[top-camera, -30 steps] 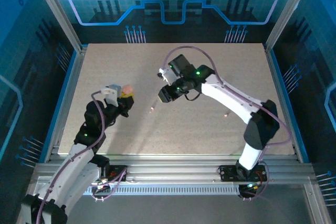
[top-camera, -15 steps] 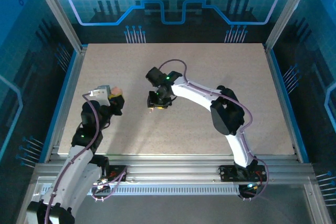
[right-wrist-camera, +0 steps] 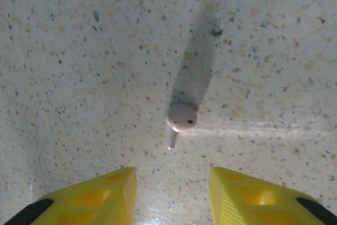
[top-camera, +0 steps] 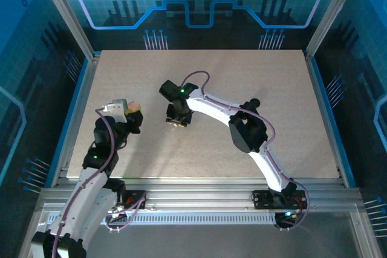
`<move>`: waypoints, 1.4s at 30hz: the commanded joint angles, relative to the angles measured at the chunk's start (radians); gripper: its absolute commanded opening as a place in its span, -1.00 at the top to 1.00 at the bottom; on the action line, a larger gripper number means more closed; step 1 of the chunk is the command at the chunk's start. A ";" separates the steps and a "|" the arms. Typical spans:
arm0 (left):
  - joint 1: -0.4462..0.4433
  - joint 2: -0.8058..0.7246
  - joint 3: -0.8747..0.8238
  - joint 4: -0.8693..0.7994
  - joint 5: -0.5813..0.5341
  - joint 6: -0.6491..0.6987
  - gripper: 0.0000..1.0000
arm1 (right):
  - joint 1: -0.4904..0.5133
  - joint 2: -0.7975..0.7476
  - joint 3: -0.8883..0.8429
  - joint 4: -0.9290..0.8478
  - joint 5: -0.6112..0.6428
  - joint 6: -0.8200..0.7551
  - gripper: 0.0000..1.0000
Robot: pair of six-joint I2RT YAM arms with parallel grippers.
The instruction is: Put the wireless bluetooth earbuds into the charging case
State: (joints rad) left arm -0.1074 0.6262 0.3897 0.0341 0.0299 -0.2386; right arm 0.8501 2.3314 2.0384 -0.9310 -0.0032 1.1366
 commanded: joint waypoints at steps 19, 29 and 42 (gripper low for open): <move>0.025 -0.011 -0.022 0.028 0.013 -0.036 0.60 | 0.004 0.153 0.156 -0.112 0.066 0.045 0.35; 0.032 -0.010 -0.025 0.033 0.021 -0.042 0.60 | 0.002 0.190 0.187 -0.120 0.063 0.026 0.42; 0.039 -0.010 -0.026 0.033 0.028 -0.044 0.59 | -0.007 0.214 0.198 -0.138 0.056 -0.005 0.56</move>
State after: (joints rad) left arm -0.0803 0.6262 0.3763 0.0349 0.0410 -0.2642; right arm 0.8497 2.4992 2.2204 -1.0397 0.0460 1.1442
